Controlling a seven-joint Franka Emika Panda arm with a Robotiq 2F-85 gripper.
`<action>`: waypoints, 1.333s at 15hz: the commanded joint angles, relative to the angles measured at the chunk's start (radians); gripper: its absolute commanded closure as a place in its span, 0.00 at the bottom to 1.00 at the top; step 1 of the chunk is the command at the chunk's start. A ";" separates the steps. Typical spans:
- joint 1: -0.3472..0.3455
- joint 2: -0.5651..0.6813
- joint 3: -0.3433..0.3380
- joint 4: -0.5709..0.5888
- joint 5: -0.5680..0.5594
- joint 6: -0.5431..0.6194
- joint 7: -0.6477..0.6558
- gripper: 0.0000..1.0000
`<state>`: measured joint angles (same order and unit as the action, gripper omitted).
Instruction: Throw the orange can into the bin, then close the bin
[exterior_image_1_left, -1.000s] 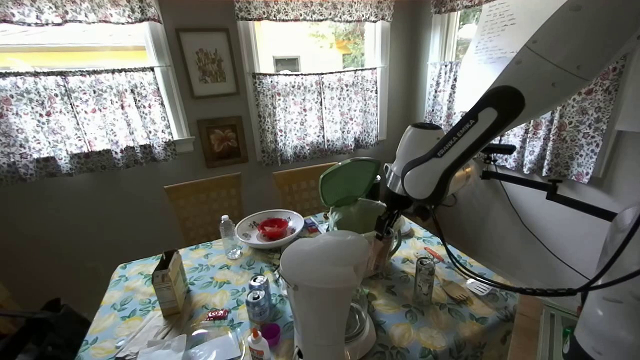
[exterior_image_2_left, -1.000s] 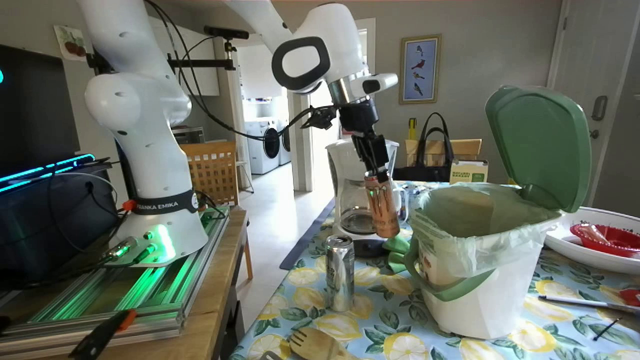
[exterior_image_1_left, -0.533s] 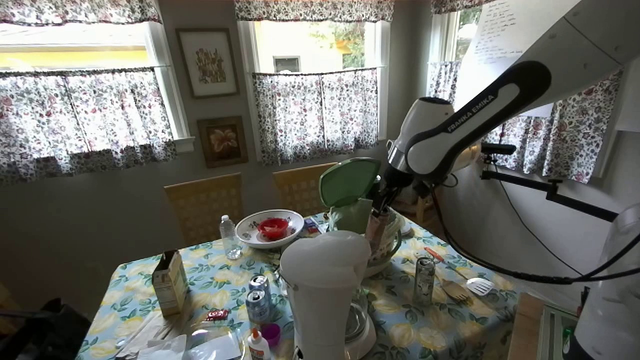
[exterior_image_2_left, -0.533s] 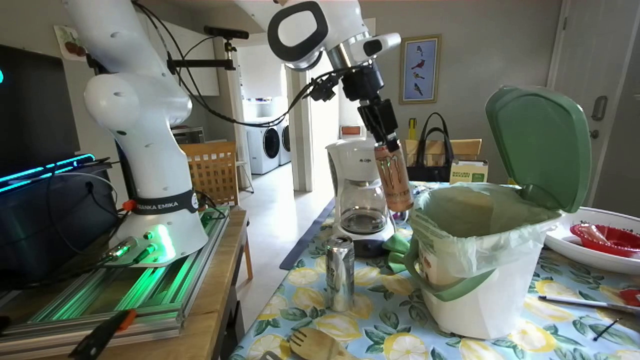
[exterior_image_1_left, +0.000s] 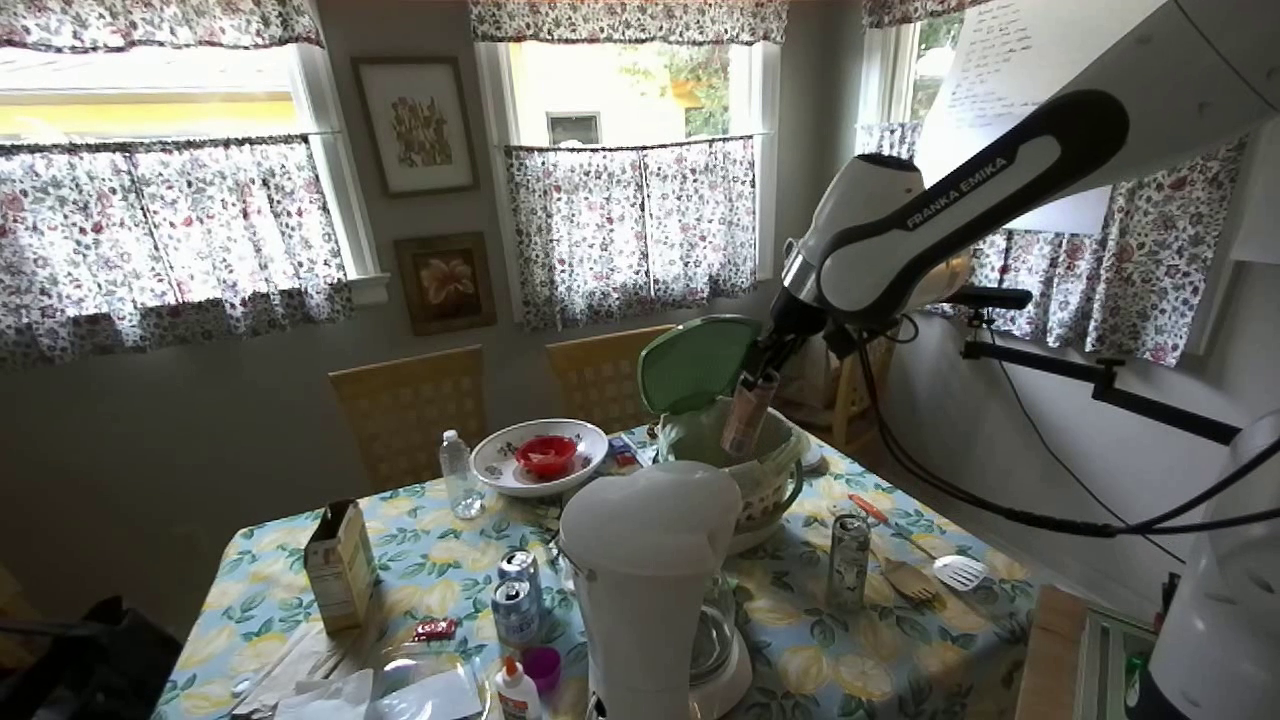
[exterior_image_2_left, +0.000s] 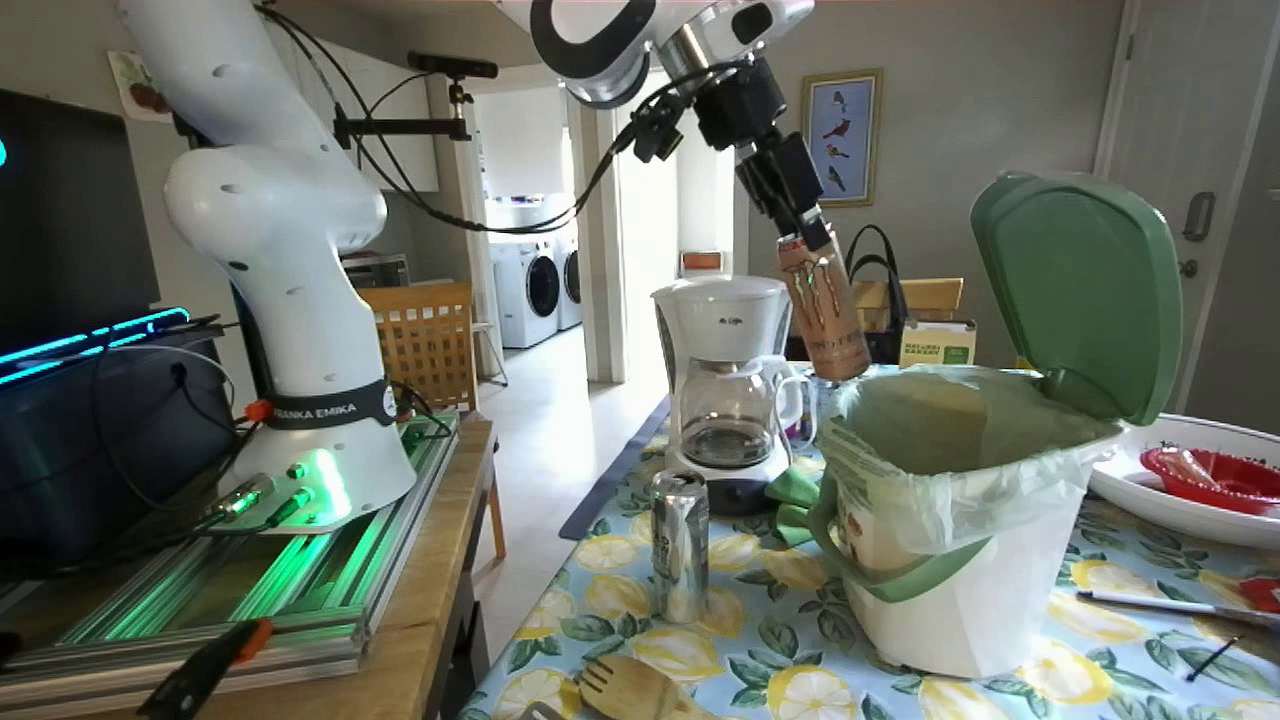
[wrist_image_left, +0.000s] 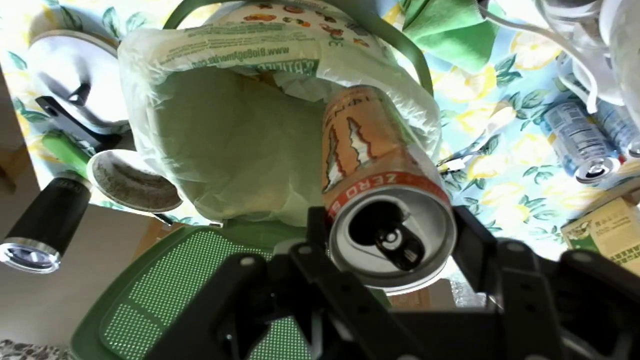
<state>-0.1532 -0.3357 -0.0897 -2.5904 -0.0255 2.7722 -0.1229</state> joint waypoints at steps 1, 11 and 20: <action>-0.040 -0.004 0.009 0.029 -0.061 0.007 0.073 0.63; -0.065 0.104 -0.009 0.096 -0.071 0.070 0.120 0.63; -0.043 0.200 -0.025 0.142 -0.047 0.108 0.102 0.63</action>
<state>-0.2162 -0.1728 -0.0996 -2.4811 -0.0830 2.8706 -0.0292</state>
